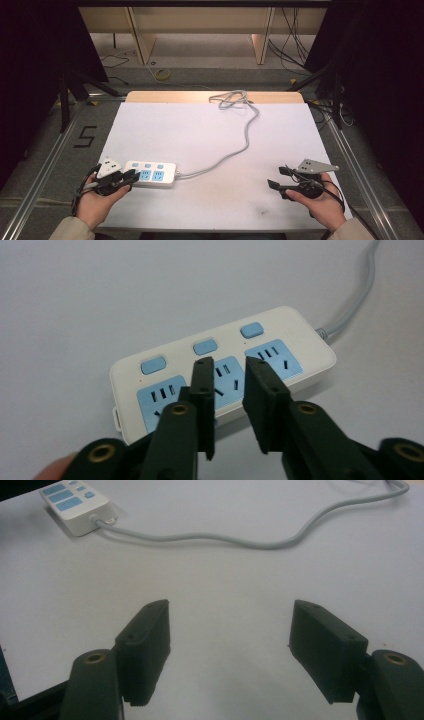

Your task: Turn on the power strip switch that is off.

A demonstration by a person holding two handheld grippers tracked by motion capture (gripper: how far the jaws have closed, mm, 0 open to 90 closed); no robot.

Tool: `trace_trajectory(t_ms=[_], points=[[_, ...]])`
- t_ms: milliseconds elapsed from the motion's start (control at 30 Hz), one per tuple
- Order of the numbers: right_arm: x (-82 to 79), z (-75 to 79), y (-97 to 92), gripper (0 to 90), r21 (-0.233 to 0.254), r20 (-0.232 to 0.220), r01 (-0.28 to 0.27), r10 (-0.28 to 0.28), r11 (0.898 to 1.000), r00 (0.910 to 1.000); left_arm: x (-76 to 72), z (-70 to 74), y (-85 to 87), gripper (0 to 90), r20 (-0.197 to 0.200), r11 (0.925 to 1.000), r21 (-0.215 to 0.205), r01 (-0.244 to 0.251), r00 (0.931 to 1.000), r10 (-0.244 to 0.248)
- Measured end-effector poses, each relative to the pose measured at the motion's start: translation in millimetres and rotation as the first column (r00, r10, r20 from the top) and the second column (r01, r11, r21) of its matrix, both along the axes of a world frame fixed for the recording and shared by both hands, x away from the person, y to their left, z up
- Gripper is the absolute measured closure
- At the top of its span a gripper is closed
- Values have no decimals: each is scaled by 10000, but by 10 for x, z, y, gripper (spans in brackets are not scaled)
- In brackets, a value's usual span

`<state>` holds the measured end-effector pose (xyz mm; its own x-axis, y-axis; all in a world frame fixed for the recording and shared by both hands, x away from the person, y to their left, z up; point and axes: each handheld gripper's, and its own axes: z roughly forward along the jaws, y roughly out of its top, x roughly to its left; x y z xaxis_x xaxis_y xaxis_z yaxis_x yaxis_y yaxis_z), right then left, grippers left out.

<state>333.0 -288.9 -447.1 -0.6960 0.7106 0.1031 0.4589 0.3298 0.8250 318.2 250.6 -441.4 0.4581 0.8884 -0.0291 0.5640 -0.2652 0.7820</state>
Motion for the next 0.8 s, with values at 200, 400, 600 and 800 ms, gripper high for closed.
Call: trace_trajectory(t_ms=[200, 400, 600, 800], points=[[5, -4, -2, 333, -6, 14, 6, -6, 10000, 10000, 21, 28, 6, 895, -246, 9999, -122, -41, 9997, 38], [5, -1, -1, 336, -20, 17, 21, -21, 10000, 10000, 89, 61, -32, 897, -600, 9988, -409, -263, 9979, 238], [6, -4, -3, 336, -36, -39, 30, -30, 10000, 10000, 139, 77, -73, 897, -763, 9996, -217, -195, 9969, 178], [8, -7, -10, 338, 9, -91, 80, -80, 10000, 9999, 198, 97, -89, 898, -969, 9995, -162, -287, 9949, 270]])
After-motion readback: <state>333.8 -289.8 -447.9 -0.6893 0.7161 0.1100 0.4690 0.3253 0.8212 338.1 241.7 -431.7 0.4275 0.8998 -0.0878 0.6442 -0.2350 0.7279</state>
